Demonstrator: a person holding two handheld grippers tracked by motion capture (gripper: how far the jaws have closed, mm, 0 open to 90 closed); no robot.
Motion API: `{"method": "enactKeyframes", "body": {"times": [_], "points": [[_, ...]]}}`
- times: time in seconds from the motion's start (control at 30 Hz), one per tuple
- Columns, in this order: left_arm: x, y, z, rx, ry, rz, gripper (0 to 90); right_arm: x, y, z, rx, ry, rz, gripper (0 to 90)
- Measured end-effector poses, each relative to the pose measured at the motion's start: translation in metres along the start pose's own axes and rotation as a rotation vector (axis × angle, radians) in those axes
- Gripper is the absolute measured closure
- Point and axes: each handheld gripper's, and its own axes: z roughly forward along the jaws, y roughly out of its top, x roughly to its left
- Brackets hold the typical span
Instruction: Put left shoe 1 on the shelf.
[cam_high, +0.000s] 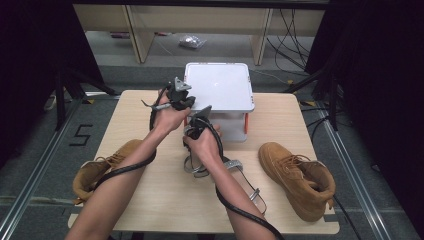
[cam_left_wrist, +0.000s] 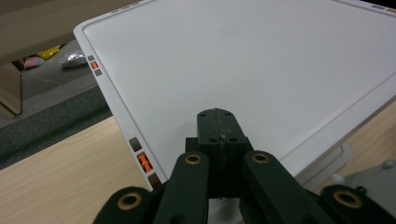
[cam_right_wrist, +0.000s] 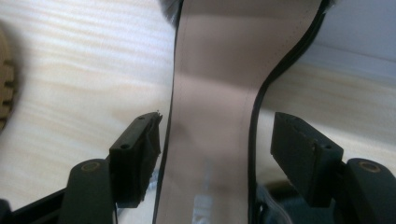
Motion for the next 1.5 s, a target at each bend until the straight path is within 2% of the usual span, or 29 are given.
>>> {"method": "enactKeyframes", "body": {"times": [0.07,0.1,0.13,0.27,0.33,0.4,0.43,0.47,0.5,0.53,0.63,0.67,0.7,0.77,0.83,0.9,0.93,0.97,1.0,1.03,1.07,1.1,1.17,1.2,1.27,1.3,1.33,1.5], "points": [[0.0,0.0,0.0,-0.002,-0.004,-0.001,89.6,-0.003,-0.003,-0.005,-0.019,0.015,-0.023,33.6],[0.001,0.0,0.0,-0.005,-0.005,-0.002,89.6,-0.001,-0.005,-0.009,-0.005,0.031,0.02,33.7],[0.0,0.0,0.0,-0.002,-0.002,0.0,89.6,0.0,-0.006,-0.013,0.0,0.032,0.038,33.8],[0.0,0.0,0.0,0.0,-0.002,-0.002,89.6,-0.005,-0.015,-0.022,-0.003,0.061,0.038,35.2],[0.001,0.0,0.0,0.0,-0.002,-0.001,89.6,-0.011,-0.02,-0.027,-0.005,0.088,0.004,36.3],[0.0,0.0,0.0,-0.001,-0.001,0.0,89.6,-0.013,-0.025,-0.033,-0.024,0.126,0.043,37.7],[0.0,0.0,0.0,-0.001,0.0,0.0,89.6,-0.014,-0.027,-0.037,-0.037,0.115,0.04,38.2],[0.0,0.0,-0.001,0.004,0.002,0.001,89.6,-0.014,-0.028,-0.04,-0.032,0.13,0.037,39.0],[-0.002,-0.001,-0.001,0.012,-0.003,-0.03,89.6,-0.014,-0.031,-0.044,-0.043,0.136,0.029,40.6],[-0.002,-0.001,-0.001,0.008,-0.003,-0.035,89.6,-0.014,-0.034,-0.047,-0.047,0.143,0.026,40.8],[-0.001,-0.001,-0.002,0.027,-0.006,-0.022,89.6,-0.016,-0.041,-0.055,-0.027,0.142,-0.01,44.5],[-0.002,-0.001,-0.001,0.014,-0.004,-0.038,89.6,-0.015,-0.044,-0.057,-0.014,0.15,-0.011,46.5],[-0.002,-0.001,-0.001,0.013,-0.008,-0.035,89.6,-0.017,-0.047,-0.057,-0.03,0.142,-0.051,48.2],[-0.002,-0.001,-0.001,0.007,-0.004,-0.036,89.6,-0.016,-0.053,-0.061,-0.011,0.152,-0.052,51.8],[-0.002,-0.001,-0.001,0.011,-0.006,-0.037,89.6,-0.017,-0.059,-0.064,0.0,0.161,-0.086,56.6],[-0.002,-0.001,-0.001,0.012,-0.005,-0.036,89.6,-0.019,-0.063,-0.064,-0.03,0.166,-0.136,61.1],[-0.002,-0.001,-0.001,0.012,-0.005,-0.035,89.6,-0.016,-0.066,-0.067,0.003,0.16,-0.103,64.1],[-0.002,-0.001,-0.001,0.012,-0.005,-0.036,89.6,-0.017,-0.068,-0.067,-0.001,0.163,-0.119,67.5],[-0.002,-0.001,-0.001,0.013,-0.005,-0.035,89.6,-0.019,-0.07,-0.066,-0.022,0.185,-0.167,69.1],[-0.002,-0.001,-0.001,0.013,-0.005,-0.036,89.7,-0.014,-0.073,-0.068,0.034,0.177,-0.109,72.0],[-0.002,-0.001,-0.001,0.013,-0.006,-0.036,89.6,-0.016,-0.075,-0.065,0.013,0.192,-0.157,74.8],[-0.002,-0.001,-0.001,0.012,-0.004,-0.036,89.6,-0.014,-0.078,-0.063,0.021,0.192,-0.164,77.7],[-0.002,-0.001,-0.002,0.016,-0.003,-0.032,89.6,-0.015,-0.082,-0.058,0.04,0.186,-0.212,81.9],[-0.002,-0.001,-0.001,0.013,-0.004,-0.034,89.6,-0.011,-0.084,-0.056,0.075,0.194,-0.17,83.7],[-0.002,-0.001,-0.002,0.012,-0.005,-0.036,89.6,-0.011,-0.087,-0.05,0.087,0.192,-0.182,87.2],[-0.002,-0.001,-0.002,0.012,-0.005,-0.037,89.6,-0.013,-0.088,-0.046,0.084,0.186,-0.216,88.3],[-0.002,-0.001,-0.002,0.012,-0.006,-0.038,89.6,-0.01,-0.089,-0.043,0.102,0.191,-0.187,89.2],[-0.002,-0.001,-0.002,0.011,-0.005,-0.036,89.6,-0.008,-0.092,-0.026,0.116,0.184,-0.215,90.0]]}}
